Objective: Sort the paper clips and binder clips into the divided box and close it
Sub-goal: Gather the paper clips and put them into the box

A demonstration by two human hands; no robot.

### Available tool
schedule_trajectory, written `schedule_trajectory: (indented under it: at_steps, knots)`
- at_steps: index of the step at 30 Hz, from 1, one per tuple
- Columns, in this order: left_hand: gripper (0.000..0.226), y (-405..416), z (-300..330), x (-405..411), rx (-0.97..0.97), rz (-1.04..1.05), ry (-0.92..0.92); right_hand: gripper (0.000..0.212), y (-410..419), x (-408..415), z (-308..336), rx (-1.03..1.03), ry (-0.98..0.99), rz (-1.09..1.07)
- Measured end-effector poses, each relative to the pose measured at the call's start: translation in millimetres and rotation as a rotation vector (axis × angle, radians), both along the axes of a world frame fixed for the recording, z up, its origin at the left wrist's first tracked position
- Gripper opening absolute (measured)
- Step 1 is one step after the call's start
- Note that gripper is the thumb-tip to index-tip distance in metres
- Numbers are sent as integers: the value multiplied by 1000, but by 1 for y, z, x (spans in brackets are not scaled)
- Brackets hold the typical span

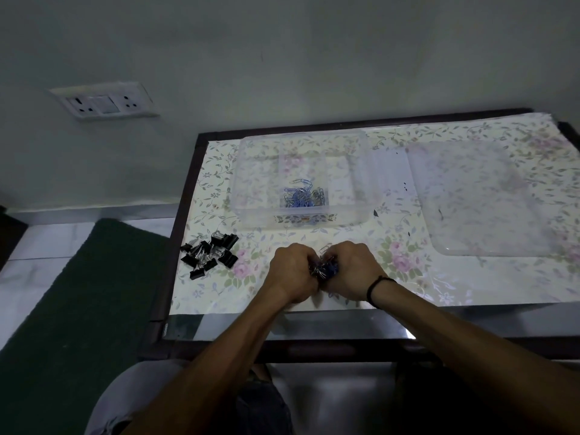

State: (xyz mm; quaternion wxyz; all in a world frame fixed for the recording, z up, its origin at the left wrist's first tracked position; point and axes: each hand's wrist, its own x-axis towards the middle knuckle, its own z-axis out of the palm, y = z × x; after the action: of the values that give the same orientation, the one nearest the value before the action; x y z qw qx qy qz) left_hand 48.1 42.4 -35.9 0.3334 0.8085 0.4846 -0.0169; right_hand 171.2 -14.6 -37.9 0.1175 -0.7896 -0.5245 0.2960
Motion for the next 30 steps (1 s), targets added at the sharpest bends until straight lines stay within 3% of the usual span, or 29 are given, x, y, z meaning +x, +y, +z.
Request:
schedule_trajectory:
  at_steps: [18,25,30]
  knots:
    - [18,75,75,7,-338,290,-433,22,69,30,94,78,187,-166]
    - [18,110,73,24,-341,394,-435,24,116,35,75,124,274,-249]
    - [13,114,62,28,-286,333,-299,54,118,32,67,102,192,-181]
